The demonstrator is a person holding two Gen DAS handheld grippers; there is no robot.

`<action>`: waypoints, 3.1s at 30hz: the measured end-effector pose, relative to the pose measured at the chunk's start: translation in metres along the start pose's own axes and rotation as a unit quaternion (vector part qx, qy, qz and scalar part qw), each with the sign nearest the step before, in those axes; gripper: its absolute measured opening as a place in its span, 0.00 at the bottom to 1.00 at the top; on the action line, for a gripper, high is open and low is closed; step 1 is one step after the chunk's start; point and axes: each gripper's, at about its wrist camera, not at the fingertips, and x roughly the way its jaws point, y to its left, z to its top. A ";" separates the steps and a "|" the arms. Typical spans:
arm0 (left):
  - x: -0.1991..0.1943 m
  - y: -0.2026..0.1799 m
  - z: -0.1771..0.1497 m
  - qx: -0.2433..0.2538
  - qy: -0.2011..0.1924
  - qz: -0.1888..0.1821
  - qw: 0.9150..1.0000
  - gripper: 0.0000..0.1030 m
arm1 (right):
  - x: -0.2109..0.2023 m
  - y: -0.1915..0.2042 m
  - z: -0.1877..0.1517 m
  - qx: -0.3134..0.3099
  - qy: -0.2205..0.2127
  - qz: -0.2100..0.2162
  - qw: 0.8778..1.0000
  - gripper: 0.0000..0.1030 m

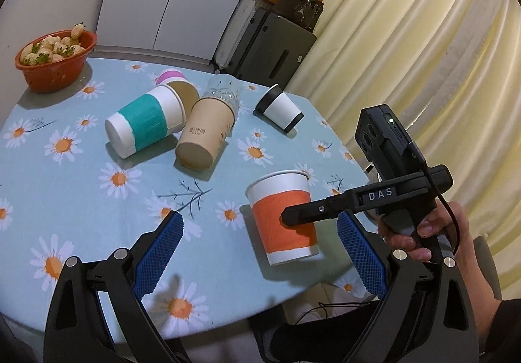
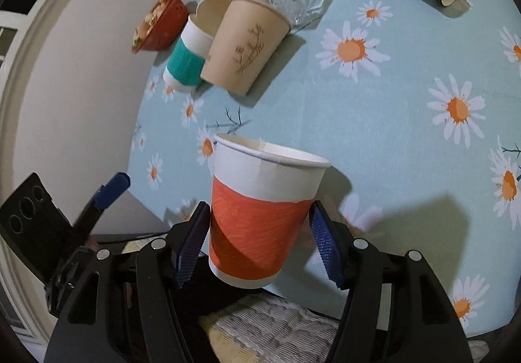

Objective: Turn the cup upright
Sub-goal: 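Lift the orange-banded cup with the right gripper and rotate it rim-up, then bring the left gripper to the upright orange cup and grasp it, then carry the orange cup with the left gripper and lower it onto the table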

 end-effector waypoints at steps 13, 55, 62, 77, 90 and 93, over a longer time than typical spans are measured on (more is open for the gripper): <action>0.007 0.004 -0.004 -0.008 0.011 0.009 1.000 0.91 | 0.003 -0.001 0.002 -0.002 0.020 -0.007 1.000 0.69; 0.131 -0.031 0.015 -0.034 0.234 0.093 0.967 0.68 | -0.101 -0.054 -0.085 0.059 -0.175 0.061 0.981 0.73; 0.130 -0.030 0.014 -0.043 0.232 0.088 0.968 0.62 | -0.101 -0.056 -0.085 0.062 -0.176 0.063 0.980 0.73; 0.073 -0.050 0.021 -0.014 0.064 0.120 0.991 0.62 | -0.104 -0.039 -0.088 0.032 -0.192 0.069 0.978 0.73; 0.063 -0.071 -0.018 0.052 -0.128 0.206 0.969 0.62 | -0.107 -0.047 -0.086 0.047 -0.199 0.072 0.976 0.73; 0.060 -0.075 -0.028 0.055 -0.177 0.216 0.959 0.62 | -0.104 -0.046 -0.085 0.044 -0.195 0.067 0.977 0.73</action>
